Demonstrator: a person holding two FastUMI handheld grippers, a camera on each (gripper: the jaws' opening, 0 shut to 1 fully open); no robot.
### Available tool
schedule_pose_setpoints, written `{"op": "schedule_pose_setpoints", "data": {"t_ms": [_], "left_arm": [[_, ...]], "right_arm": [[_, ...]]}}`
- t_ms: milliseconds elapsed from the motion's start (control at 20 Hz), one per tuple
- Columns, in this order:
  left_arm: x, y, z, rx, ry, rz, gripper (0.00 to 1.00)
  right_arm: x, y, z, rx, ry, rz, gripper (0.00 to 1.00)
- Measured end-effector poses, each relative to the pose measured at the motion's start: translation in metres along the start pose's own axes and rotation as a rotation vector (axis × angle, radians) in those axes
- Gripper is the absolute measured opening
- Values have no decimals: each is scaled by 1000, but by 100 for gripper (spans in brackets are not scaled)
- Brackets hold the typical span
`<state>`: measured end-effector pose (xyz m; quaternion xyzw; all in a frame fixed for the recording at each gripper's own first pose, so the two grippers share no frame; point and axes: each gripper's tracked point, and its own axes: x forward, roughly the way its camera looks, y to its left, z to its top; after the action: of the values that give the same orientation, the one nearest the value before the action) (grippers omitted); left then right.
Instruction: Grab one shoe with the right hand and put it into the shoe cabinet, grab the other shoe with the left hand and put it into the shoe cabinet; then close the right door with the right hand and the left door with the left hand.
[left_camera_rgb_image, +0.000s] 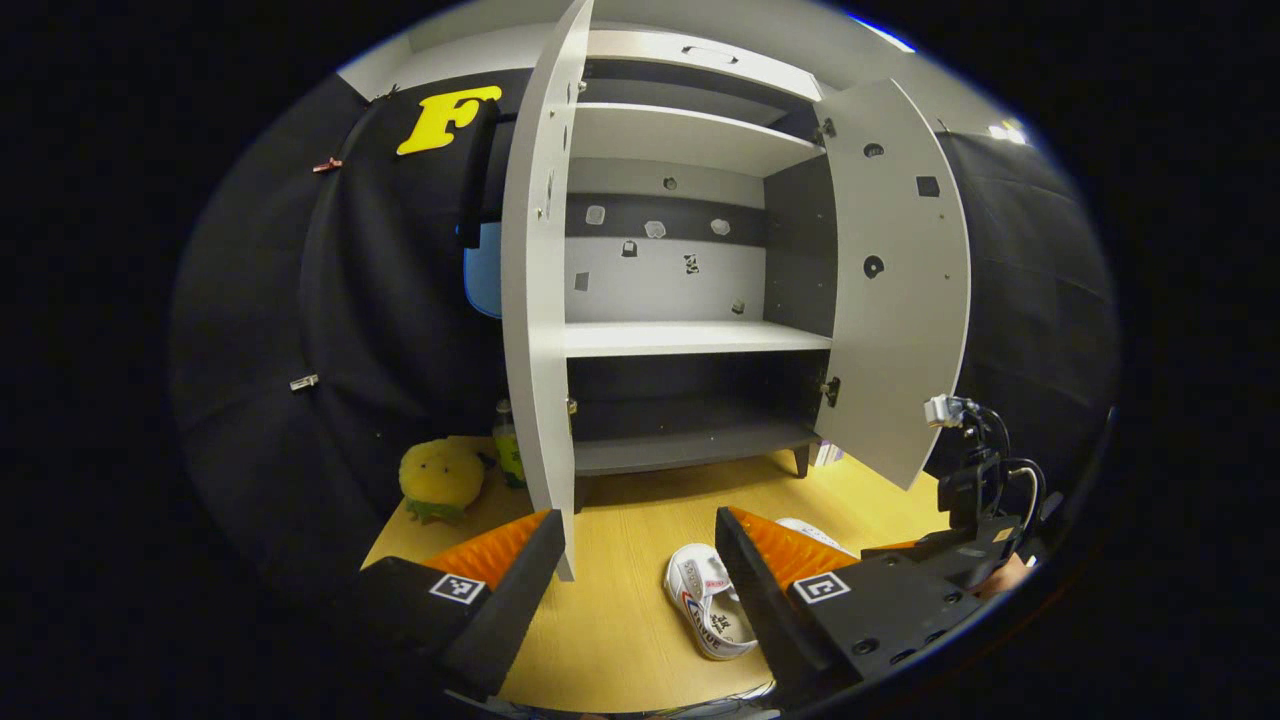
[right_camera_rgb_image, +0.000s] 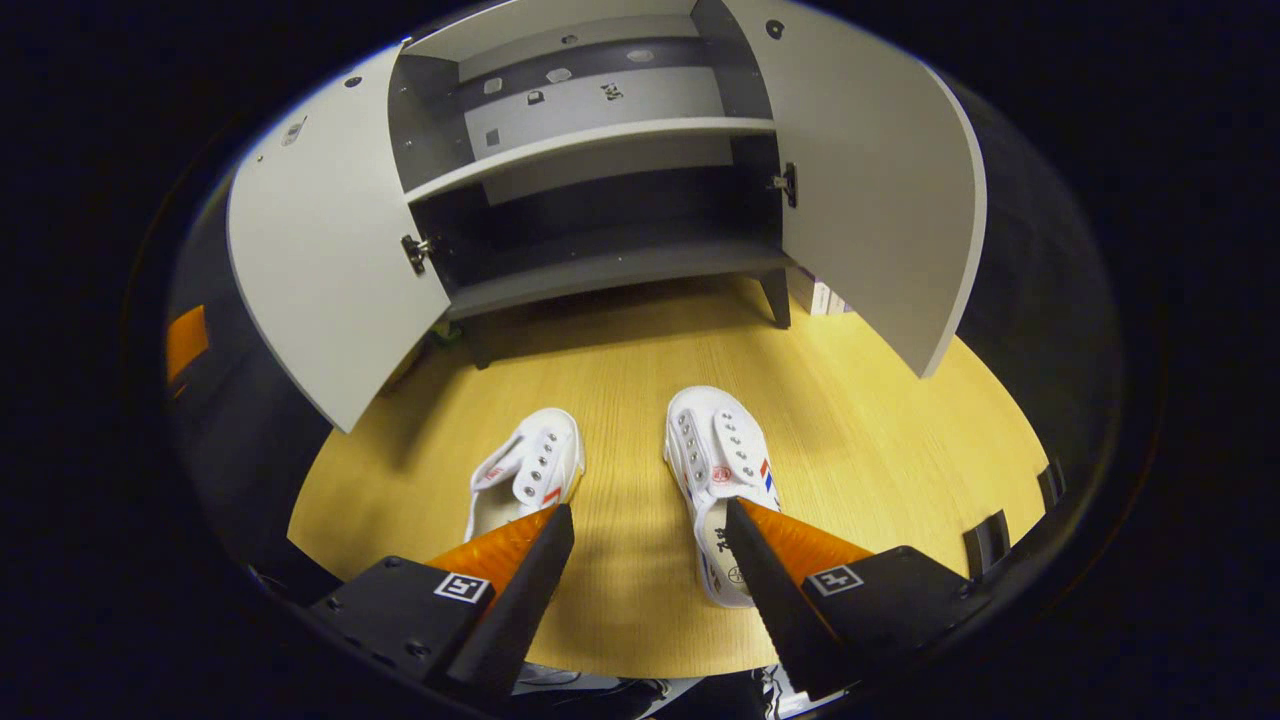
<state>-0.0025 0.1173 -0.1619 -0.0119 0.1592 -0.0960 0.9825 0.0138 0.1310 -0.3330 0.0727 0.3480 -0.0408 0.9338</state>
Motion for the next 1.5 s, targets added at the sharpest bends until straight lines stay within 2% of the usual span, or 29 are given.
{"op": "schedule_pose_setpoints", "data": {"t_ms": [200, 350, 600, 700, 750, 800, 850, 950, 1050, 1100, 1150, 1400, 1450, 1500], "left_arm": [[4, -8, -18, -21, 27, -41, 96], [14, -6, -23, 1, 27, -33, 96], [20, -5, -23, -7, 27, -6, 96], [18, -4, -26, -17, 36, 14, 96], [15, -4, -29, -23, 41, 22, 96], [14, -4, -30, -30, 47, 30, 96], [12, -4, -33, -36, 52, 37, 96], [8, -6, -36, -43, 59, 46, 96], [7, -11, -37, -40, 58, 39, 96], [6, -11, -37, -31, 58, 44, 96], [5, -12, -37, -22, 57, 48, 96], [-2, -23, -41, -32, 63, 48, 95], [-3, -26, -45, -36, 71, 44, 95], [-5, -28, -48, -39, 78, 44, 95]], "right_arm": [[40, -9, -18, -39, 30, -34, 99], [72, -14, -31, -41, 58, -73, 99], [100, -23, -7, 1, -24, -126, 98], [104, -29, -4, 5, -21, -148, 99], [106, -39, -4, -5, -16, -175, 90], [106, -40, 0, 2, -16, -164, 80], [103, -39, 0, 3, 3, -152, 52], [107, -35, -2, -7, 16, -105, 47], [108, -29, -3, -12, 24, -77, 28], [109, -28, -5, -15, 37, -77, 28], [109, -28, -6, -25, 34, -78, 16], [107, -25, -4, -21, 49, -40, 16], [112, -24, -7, -21, 54, -34, 8], [110, -24, -7, -35, 55, -30, 8]]}}
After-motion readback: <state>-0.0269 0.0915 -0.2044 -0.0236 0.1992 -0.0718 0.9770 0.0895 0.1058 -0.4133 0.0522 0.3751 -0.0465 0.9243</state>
